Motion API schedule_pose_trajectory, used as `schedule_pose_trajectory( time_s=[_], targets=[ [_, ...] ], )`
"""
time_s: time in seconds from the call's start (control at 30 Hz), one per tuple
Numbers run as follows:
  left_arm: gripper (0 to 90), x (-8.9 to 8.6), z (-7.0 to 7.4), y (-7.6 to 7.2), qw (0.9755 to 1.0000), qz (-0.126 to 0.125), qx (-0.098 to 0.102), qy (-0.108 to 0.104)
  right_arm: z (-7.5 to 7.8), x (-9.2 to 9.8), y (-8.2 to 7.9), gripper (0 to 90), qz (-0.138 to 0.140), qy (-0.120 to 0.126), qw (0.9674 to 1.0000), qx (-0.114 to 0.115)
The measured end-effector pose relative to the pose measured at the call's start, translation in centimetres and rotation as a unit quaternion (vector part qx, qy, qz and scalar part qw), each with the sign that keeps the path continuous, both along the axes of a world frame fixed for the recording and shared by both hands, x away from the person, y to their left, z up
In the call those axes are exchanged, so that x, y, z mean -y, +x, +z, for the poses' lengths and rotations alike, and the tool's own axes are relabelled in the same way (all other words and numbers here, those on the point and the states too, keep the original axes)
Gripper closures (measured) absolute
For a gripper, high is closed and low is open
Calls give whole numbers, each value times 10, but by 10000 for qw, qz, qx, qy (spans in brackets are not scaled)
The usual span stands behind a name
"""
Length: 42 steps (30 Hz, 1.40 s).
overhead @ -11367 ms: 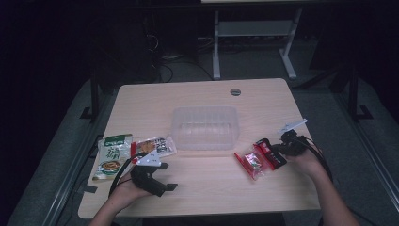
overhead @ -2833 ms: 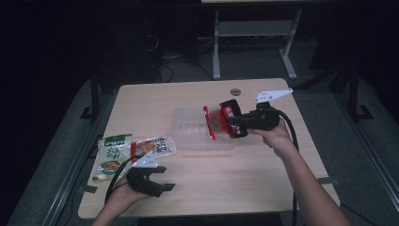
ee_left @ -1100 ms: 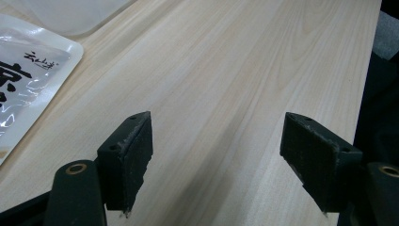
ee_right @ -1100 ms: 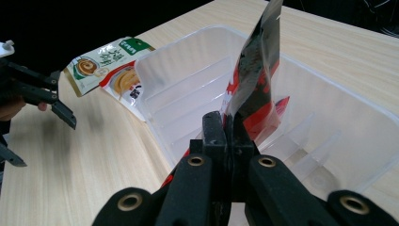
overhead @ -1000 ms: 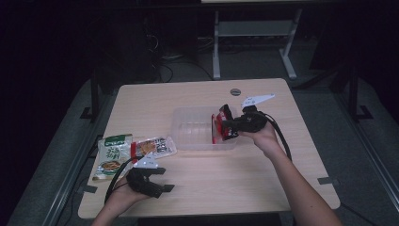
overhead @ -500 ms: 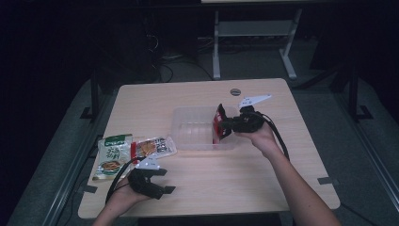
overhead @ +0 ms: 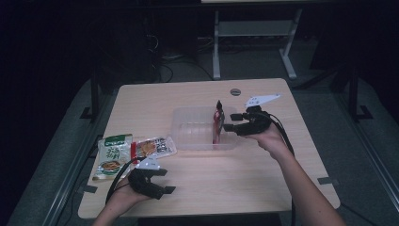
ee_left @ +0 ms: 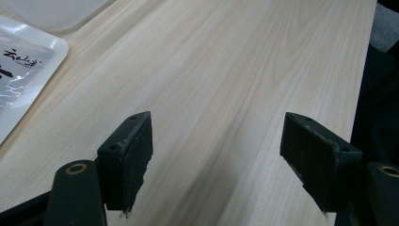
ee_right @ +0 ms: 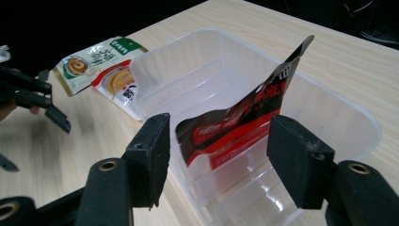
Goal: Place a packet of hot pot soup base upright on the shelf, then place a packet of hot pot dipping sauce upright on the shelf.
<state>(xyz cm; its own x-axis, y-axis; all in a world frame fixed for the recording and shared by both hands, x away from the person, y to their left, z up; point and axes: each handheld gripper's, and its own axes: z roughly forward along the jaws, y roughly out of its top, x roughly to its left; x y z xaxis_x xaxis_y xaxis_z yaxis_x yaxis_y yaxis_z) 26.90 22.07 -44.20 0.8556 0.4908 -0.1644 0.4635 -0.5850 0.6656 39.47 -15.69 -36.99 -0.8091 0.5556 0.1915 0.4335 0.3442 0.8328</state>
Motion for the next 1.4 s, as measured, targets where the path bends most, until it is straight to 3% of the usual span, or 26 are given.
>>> schedule_pose_trajectory(
  time_s=[0.27, 0.53, 0.93, 1.23, 1.4],
  targets=[
    [256, -1, 1, -1, 10000, 10, 9, -6, 1, 1, -19, 341, 115, -350, 9993, 79],
    [256, 0, 2, 0, 10000, -16, 27, -1, -14, 6, -43, 320, 180, -615, 9979, 0],
    [257, 2, 1, 1, 10000, -55, 34, 56, -34, 12, -82, 282, 291, -777, 9965, 54],
    [273, -2, 7, 3, 9999, 70, 77, 100, -55, 10, -93, 240, 472, -959, 9942, -133],
    [368, -9, 16, 8, 9994, 254, 165, 146, -58, 8, -92, 226, 508, -916, 9944, -173]
  ],
)
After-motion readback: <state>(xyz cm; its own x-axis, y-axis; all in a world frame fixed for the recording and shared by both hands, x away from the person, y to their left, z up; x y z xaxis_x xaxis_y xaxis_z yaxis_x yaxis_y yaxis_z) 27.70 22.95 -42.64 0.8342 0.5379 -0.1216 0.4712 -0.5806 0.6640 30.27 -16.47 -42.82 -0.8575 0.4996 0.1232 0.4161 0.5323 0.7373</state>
